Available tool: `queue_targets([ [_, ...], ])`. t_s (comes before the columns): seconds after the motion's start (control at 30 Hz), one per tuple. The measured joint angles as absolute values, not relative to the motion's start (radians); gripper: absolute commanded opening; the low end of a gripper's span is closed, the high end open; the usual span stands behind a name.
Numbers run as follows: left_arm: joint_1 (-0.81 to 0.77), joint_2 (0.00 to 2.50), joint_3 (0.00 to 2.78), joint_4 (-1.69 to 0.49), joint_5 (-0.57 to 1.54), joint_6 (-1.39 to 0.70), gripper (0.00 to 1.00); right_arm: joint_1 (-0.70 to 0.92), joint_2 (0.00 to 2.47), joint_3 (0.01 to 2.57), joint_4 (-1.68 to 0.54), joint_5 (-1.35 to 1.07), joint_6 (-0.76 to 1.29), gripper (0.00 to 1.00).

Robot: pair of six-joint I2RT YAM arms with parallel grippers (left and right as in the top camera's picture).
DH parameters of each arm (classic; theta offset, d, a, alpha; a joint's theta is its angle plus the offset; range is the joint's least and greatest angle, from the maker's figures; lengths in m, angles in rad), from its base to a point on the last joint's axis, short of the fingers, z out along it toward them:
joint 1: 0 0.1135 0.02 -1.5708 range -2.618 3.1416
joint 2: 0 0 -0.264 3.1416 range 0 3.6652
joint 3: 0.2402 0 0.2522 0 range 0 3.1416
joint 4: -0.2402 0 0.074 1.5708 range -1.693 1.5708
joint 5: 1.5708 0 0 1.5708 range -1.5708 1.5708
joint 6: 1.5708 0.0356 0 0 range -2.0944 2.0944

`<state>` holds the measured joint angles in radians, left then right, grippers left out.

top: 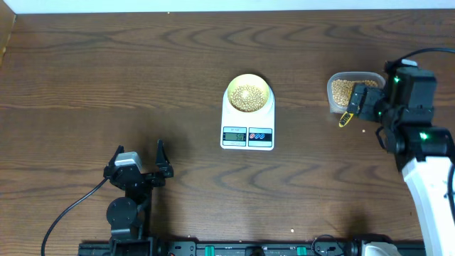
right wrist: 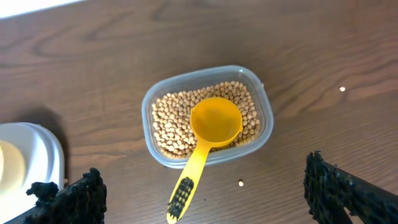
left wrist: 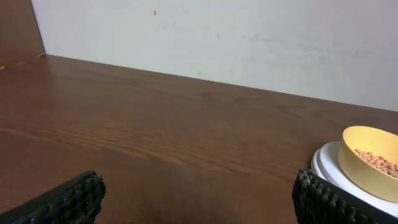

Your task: Scoop item into bowl and weigh 50g on scale

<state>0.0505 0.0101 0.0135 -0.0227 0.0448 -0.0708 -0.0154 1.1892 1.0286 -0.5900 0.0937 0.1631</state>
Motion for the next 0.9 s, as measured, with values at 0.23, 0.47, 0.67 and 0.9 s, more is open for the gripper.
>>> queue_targets([
  [0.23, 0.051, 0.010, 0.015, -0.026, 0.043, -0.071, 0.98, 0.026, 1.042, 0.876, -0.466, 0.094, 0.163, 0.99],
  [0.47, 0.051, 0.010, 0.019, -0.029, 0.038, -0.071, 0.98, 0.107, 0.849, 0.585, -0.171, 0.140, 0.162, 0.99],
  [0.67, 0.051, 0.010, 0.019, -0.030, 0.038, -0.071, 0.98, 0.165, 0.667, 0.403, -0.048, 0.188, 0.163, 0.99],
  [0.9, 0.051, 0.010, 0.019, -0.030, 0.038, -0.071, 0.98, 0.218, 0.426, 0.242, 0.010, 0.233, 0.162, 0.99],
])
